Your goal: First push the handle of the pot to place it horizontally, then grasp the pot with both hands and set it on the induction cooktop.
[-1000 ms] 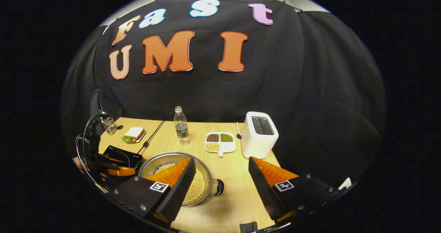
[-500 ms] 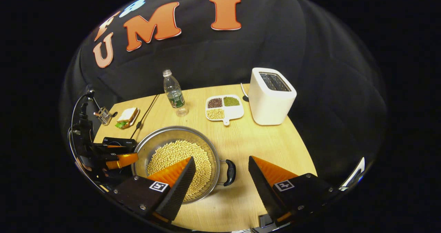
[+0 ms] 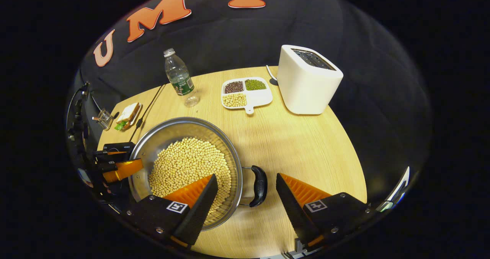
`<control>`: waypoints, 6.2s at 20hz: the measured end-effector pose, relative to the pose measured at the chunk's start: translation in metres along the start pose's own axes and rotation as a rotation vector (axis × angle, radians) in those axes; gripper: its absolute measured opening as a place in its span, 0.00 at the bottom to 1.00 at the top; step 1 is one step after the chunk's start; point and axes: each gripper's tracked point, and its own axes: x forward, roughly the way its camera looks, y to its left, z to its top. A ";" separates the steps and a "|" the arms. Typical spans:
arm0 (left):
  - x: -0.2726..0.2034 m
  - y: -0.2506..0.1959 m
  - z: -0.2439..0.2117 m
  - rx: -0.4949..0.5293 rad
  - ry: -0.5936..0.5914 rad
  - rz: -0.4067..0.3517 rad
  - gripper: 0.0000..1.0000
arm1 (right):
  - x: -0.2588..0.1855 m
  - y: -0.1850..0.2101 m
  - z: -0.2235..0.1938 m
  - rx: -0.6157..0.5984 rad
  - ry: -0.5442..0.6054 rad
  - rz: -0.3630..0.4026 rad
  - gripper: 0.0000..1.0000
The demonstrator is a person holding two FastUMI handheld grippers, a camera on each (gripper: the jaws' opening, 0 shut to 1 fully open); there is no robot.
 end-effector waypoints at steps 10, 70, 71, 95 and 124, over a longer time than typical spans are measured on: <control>0.021 -0.009 -0.009 -0.046 -0.020 0.050 0.81 | 0.035 -0.011 -0.022 0.008 0.097 -0.089 0.74; -0.222 0.251 0.013 -0.229 -0.148 0.456 0.67 | -0.021 0.332 0.016 -0.219 0.045 0.157 0.58; -0.222 0.251 0.014 -0.229 -0.145 0.454 0.68 | -0.019 0.334 0.012 -0.215 0.053 0.154 0.58; -0.282 0.237 0.039 -0.169 -0.321 0.545 0.93 | -0.052 0.293 0.049 -0.231 -0.167 0.265 0.88; -0.677 -0.034 0.313 -0.021 -1.365 0.488 0.98 | -0.470 -0.069 0.262 -0.157 -1.169 0.041 0.97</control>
